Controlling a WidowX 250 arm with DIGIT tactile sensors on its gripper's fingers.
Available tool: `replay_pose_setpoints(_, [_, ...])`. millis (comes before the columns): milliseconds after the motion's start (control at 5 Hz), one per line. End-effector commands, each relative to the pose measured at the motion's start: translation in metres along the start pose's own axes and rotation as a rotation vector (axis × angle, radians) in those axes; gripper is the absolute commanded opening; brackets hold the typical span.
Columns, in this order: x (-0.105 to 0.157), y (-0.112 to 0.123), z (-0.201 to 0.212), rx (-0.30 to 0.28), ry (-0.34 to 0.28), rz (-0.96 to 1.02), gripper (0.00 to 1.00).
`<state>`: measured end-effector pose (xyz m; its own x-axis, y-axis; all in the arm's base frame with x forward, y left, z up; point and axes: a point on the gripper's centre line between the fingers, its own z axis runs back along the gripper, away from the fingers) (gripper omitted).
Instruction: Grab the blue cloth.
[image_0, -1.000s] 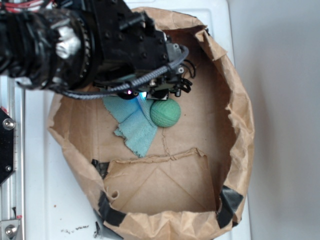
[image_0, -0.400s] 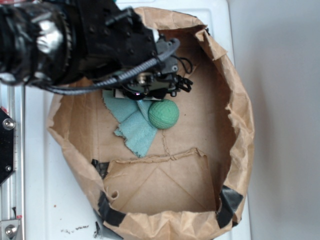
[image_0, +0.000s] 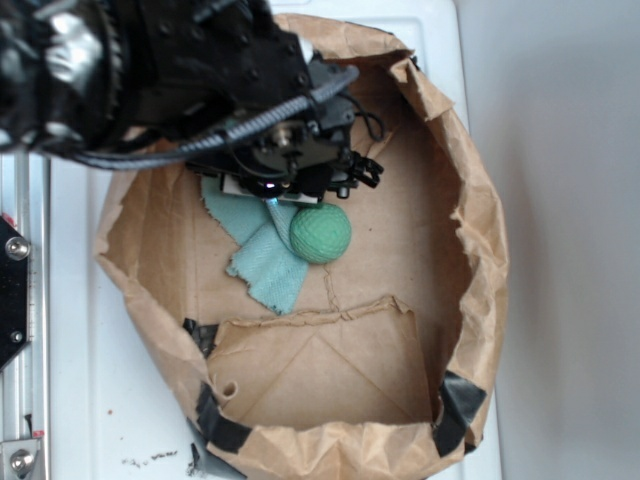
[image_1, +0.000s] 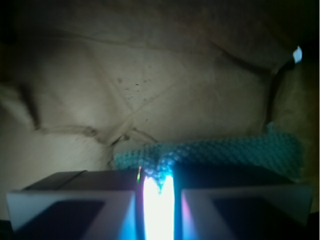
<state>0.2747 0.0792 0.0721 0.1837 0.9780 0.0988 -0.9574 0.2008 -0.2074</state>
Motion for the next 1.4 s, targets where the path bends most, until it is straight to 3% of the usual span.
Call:
replay_pose_setpoints(0, [0.012, -0.010, 0.054, -0.086, -0.026, -0.379, 0.00])
replay_pose_setpoints(200, [-0.002, -0.011, 0.070, -0.082, -0.039, -0.535, 0.00])
replay_pose_setpoints(600, [-0.033, -0.019, 0.111, -0.111, -0.018, -0.661, 0.00])
replay_pose_setpoints(800, [-0.051, -0.027, 0.120, -0.097, -0.058, -0.681, 0.00])
replay_pose_setpoints(1200, [-0.058, -0.038, 0.123, -0.102, -0.072, -0.686, 0.00])
